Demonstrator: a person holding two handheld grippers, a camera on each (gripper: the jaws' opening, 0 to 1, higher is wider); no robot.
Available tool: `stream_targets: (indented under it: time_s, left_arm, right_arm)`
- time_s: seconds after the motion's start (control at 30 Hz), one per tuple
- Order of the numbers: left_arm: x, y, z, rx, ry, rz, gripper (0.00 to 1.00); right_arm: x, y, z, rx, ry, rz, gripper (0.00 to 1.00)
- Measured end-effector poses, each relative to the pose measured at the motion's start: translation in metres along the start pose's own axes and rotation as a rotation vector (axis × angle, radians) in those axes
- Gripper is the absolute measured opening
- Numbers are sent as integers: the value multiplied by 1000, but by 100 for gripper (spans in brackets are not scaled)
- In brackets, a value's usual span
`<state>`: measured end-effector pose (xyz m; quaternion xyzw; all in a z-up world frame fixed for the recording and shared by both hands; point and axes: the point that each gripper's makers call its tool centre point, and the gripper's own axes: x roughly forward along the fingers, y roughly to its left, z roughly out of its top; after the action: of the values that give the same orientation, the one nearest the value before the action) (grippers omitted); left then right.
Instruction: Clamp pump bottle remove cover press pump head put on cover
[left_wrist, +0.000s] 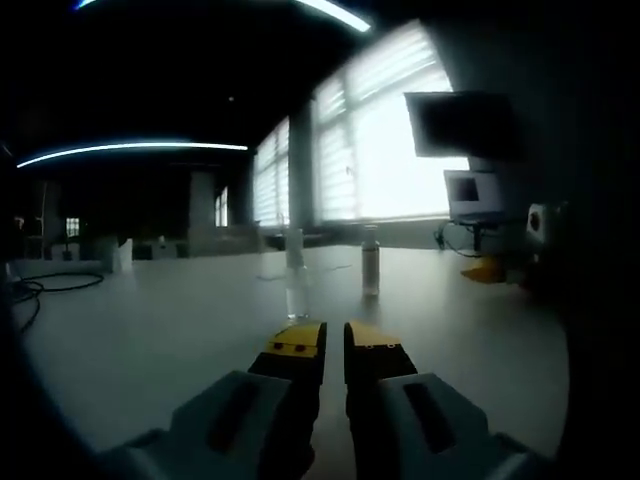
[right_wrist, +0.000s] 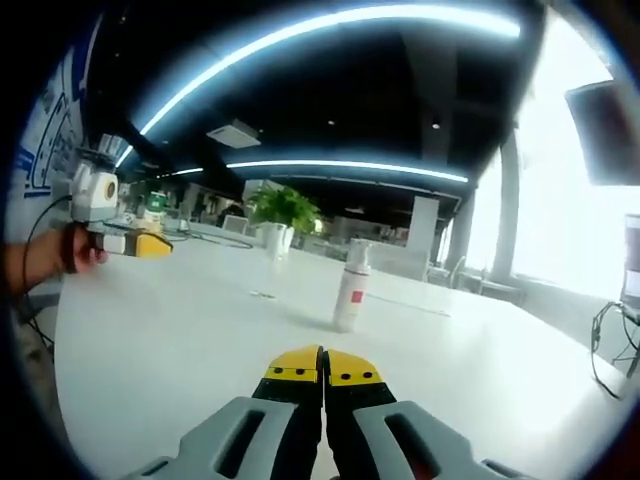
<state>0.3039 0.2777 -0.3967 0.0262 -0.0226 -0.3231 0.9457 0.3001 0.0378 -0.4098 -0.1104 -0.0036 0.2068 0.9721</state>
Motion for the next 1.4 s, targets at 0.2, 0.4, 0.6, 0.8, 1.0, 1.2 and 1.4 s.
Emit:
stream_targets:
  time_s: [0.2, 0.4, 0.6, 0.8, 1.0, 1.2, 1.4]
  left_arm:
    - [4, 3, -7, -2, 39, 10, 0]
    - [0, 1, -1, -15, 7, 5, 0]
    - [1, 9, 6, -27, -37, 30, 0]
    - [-2, 17, 4, -59, -27, 69, 0]
    - [-1, 14, 4, -39, -24, 65, 0]
    - [-1, 15, 2, -38, -11, 71, 0]
    - [-2, 17, 1, -35, 3, 91, 0]
  right_arm:
    - [0, 2, -1, -6, 3, 7, 0]
    - [0, 3, 0, -11, 3, 11, 0]
    - [1, 6, 1, -25, -4, 27, 0]
    - [0, 7, 4, -35, -17, 33, 0]
    - [0, 8, 2, -44, -9, 34, 0]
    - [1, 6, 2, -45, -15, 31, 0]
    - [2, 8, 2, -57, -11, 37, 0]
